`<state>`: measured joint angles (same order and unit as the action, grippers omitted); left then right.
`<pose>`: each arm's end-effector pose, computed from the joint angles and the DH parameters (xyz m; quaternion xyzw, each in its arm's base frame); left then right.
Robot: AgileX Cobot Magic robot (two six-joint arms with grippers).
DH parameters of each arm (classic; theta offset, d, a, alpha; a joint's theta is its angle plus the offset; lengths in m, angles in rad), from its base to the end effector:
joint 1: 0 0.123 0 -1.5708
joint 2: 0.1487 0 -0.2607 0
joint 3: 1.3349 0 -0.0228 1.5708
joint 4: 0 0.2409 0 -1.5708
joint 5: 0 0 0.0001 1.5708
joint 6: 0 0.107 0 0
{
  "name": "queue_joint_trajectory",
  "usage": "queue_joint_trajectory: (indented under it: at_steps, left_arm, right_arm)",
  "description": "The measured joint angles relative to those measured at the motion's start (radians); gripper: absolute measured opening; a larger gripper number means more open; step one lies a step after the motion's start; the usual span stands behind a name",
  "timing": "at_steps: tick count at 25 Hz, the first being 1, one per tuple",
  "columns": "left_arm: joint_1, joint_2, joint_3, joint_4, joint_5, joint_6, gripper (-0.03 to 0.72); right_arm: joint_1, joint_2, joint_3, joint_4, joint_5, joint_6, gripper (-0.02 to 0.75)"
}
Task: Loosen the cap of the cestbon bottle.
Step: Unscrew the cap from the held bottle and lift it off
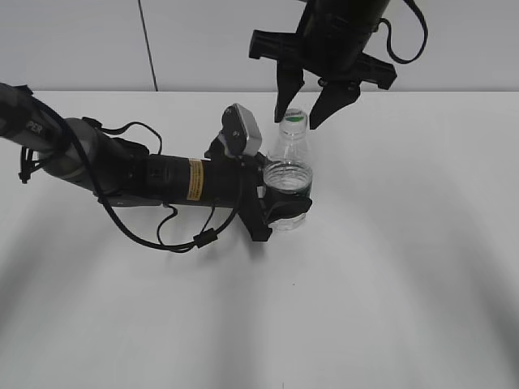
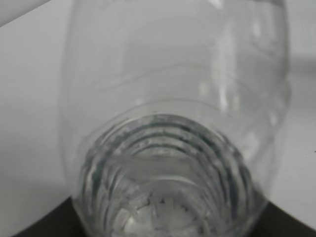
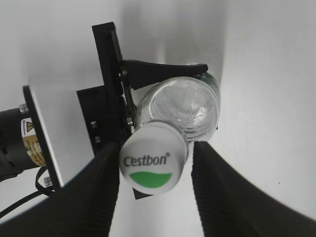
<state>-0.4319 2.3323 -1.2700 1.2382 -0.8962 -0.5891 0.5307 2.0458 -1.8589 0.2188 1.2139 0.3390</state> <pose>0.3484 -0.2475 0.0563 0.5250 0.6413 -0.3459 0.4398 0.3526 0.2322 0.2322 -0.0697 0.9837 0.1502 0.0708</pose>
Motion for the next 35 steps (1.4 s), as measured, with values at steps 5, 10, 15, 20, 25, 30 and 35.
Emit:
queue_joint_trajectory:
  at_steps: [5,10,15,20,25,30,35]
  left_arm:
    - [0.0,0.0,-0.001,0.0,0.001,0.0,0.363]
    - [0.0,0.0,-0.002,0.0,0.001,0.0,0.363]
    - [0.0,0.0,-0.002,0.0,0.001,0.001,0.363]
    - [0.0,0.0,-0.002,0.0,0.002,0.001,0.363]
    - [0.0,0.0,-0.002,0.0,0.004,0.001,0.363]
    - [-0.001,0.0,-0.005,0.0,0.007,0.001,0.363]
    - [-0.001,0.0,-0.005,0.0,0.008,0.001,0.363]
  right_arm:
    - [0.0,0.0,-0.002,0.0,0.001,-0.001,0.312]
    - [0.0,0.0,-0.002,0.001,0.001,-0.003,0.309]
    - [0.0,0.0,-0.002,0.0,0.001,-0.003,0.309]
    - [0.0,0.0,-0.002,0.0,0.001,-0.009,0.299]
    - [0.001,0.0,-0.002,-0.01,0.001,-0.044,0.298]
    - [0.002,0.0,-0.002,-0.016,0.001,-0.211,0.298]
    - [0.002,0.0,-0.004,-0.016,0.0,-0.443,0.298]
